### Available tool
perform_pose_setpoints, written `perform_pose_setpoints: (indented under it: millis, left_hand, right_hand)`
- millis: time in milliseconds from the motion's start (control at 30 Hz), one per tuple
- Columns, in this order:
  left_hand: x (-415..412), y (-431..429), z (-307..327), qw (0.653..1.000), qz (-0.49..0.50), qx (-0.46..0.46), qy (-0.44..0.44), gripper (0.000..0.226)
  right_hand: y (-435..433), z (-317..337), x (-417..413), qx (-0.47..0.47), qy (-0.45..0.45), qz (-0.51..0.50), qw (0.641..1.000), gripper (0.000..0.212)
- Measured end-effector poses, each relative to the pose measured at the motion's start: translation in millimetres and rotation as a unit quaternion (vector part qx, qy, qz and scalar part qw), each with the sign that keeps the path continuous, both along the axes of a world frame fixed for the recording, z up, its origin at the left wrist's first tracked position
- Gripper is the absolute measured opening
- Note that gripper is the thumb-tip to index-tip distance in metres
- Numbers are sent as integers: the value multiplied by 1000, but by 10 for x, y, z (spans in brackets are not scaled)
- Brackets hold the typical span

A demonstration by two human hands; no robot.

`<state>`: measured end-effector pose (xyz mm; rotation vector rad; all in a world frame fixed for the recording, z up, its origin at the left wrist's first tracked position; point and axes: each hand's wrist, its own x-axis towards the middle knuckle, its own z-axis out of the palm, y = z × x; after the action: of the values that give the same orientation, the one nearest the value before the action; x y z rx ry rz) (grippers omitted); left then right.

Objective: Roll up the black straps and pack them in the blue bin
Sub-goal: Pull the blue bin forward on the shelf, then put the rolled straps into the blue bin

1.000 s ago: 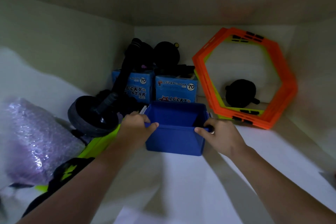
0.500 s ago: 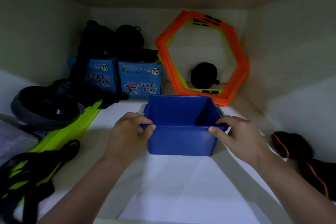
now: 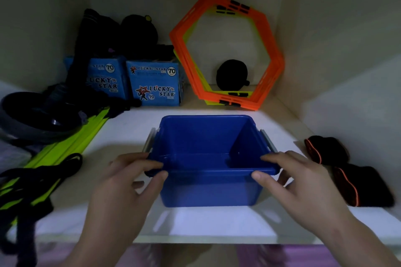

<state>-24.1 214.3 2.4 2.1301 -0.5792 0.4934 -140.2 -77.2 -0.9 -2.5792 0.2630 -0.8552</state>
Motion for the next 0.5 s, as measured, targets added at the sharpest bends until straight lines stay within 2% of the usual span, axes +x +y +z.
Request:
perform_pose_setpoints:
  millis: [67, 133, 267, 500]
  left_hand:
    - [11, 13, 52, 997, 37, 56, -43, 29]
    - [48, -16, 173, 993, 55, 74, -78, 40]
    - [105, -253, 505, 994, 17, 64, -82, 37]
    - [-67, -1275, 805, 981, -143, 17, -130, 33]
  right_hand:
    - [-4, 73, -27, -16, -5, -14, 1000, 62]
    - [-33, 181, -18, -30, -22, -27, 999, 64]
    - [-128, 391, 63, -33, -55, -38, 997, 68]
    - [-521, 635, -215, -27, -92, -112, 989, 52]
